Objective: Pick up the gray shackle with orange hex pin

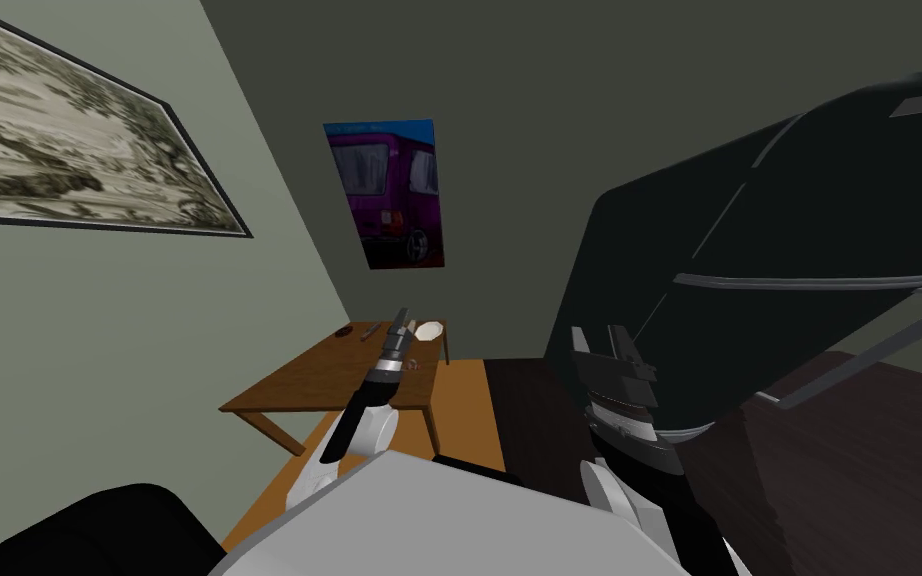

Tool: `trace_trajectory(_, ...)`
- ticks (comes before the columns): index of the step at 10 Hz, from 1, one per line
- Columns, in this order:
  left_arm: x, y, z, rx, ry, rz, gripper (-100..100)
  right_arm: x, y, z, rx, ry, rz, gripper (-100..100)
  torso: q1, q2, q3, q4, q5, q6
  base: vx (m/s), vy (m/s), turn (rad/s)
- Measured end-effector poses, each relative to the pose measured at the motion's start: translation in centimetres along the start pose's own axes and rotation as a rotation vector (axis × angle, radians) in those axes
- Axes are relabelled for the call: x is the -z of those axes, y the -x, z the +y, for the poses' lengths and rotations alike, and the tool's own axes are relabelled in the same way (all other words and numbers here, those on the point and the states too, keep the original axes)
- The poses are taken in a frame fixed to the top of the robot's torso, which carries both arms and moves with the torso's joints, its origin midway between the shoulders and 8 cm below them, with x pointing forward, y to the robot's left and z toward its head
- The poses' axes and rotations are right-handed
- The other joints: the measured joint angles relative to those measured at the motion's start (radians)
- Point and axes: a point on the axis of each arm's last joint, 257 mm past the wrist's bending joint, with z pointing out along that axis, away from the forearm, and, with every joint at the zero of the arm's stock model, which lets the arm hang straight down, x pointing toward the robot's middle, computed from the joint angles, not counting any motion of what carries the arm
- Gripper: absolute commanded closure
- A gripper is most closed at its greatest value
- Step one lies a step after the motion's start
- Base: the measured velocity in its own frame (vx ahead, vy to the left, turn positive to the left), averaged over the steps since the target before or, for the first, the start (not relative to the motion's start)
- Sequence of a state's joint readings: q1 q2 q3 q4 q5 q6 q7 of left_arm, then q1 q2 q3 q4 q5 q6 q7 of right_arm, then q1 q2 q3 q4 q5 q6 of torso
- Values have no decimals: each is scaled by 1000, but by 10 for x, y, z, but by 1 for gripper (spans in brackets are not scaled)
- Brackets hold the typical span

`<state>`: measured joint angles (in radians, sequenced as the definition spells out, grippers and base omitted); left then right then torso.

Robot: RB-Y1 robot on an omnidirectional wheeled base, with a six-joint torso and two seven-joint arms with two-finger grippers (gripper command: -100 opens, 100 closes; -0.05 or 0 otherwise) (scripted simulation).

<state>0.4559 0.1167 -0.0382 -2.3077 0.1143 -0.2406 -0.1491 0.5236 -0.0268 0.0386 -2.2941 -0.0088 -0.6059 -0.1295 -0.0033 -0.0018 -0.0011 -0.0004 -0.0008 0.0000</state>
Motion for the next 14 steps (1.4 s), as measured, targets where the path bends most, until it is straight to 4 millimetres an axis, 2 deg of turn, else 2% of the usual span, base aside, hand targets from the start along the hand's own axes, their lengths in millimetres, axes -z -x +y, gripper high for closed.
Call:
trace_trajectory(1, 1, 1, 7, -1, 31, 8, -100, 0, 0, 0, 0, 0, 0, 0, 1, 0, 0, 0, 0, 0, 26, -52, 3)
trace_trajectory(2, 0, 1, 22, -1, 74, 16, -100, 0, 0, 0, 0, 0, 0, 0, 0, 0, 0, 0, 0, 0, 37, -78, 0)
trace_trajectory(3, 7, 2, 42, -1, 128, 24, -100, 0, 0, 0, 0, 0, 0, 0, -1, -1, 0, 0, 0, 0, 23, -61, 10)
trace_trajectory(10, 20, 11, 111, 7, 346, 37, -100, 0, 0, 0, 0, 0, 0, 0, 0, 0, 0, 0, 0, 0, 20, -42, 4)
trace_trajectory(14, 37, 19, 152, 18, 484, 34, -100, 0, 0, 0, 0, 0, 0, 0, 1, 0, 0, 0, 0, 0, 29, -41, 8)
